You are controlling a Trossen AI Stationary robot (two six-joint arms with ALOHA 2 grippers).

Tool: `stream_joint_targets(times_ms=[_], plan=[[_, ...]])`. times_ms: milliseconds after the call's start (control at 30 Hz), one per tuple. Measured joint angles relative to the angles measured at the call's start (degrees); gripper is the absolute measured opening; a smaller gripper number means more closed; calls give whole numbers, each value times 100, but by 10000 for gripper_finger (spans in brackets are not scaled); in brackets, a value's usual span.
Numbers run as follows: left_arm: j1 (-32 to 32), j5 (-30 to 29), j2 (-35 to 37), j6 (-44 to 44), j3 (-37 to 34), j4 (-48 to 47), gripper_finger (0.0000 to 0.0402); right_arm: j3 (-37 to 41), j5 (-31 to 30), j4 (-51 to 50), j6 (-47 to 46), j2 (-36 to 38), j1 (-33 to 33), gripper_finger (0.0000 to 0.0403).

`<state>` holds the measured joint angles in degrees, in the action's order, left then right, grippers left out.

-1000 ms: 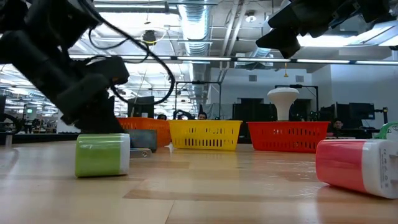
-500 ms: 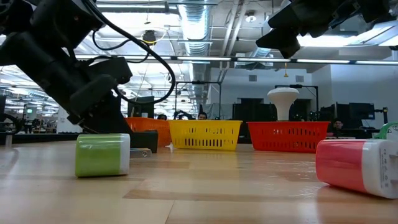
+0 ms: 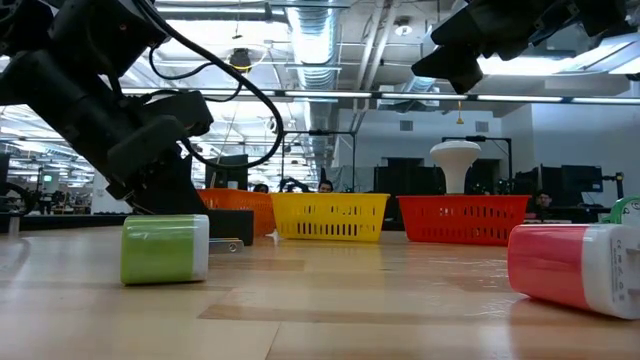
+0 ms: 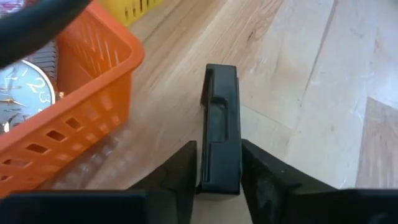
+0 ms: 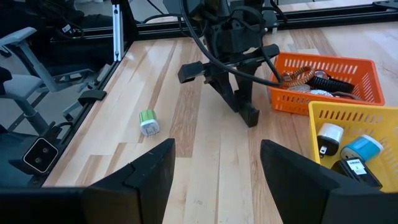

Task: Pick & Place Office items
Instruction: Put the black digital timer into the red bin

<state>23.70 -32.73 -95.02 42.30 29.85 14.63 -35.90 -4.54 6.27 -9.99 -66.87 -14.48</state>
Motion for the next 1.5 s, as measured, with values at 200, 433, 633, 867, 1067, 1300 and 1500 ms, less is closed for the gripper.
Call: stream_joint_targets(times_ms=[200, 433, 633, 867, 1067, 1300, 1500], plan=[[0, 29, 0, -2, 0, 159, 63, 0, 0, 1, 1, 0, 0, 228], [0, 241, 2, -5, 0, 543, 67, 0, -2, 6, 0, 0, 0, 228], [2, 663, 2, -701, 260, 909, 63, -3, -2, 255, 1, -52, 0, 228], [-64, 915, 2, -2781, 972, 956, 61, -12, 1, 1518, 0, -999, 101, 228], [-400, 912, 94, -3342, 1204, 912, 64, -462, 20, 1645, 294, -1941, 313, 228], [-638, 1070, 907, -3573, 991, 811, 58, -930, 26, 1383, 758, -2370, 305, 228], [-662, 1137, 1579, -3654, 784, 830, 59, -1327, 5, 1428, 749, -2727, 466, 228]])
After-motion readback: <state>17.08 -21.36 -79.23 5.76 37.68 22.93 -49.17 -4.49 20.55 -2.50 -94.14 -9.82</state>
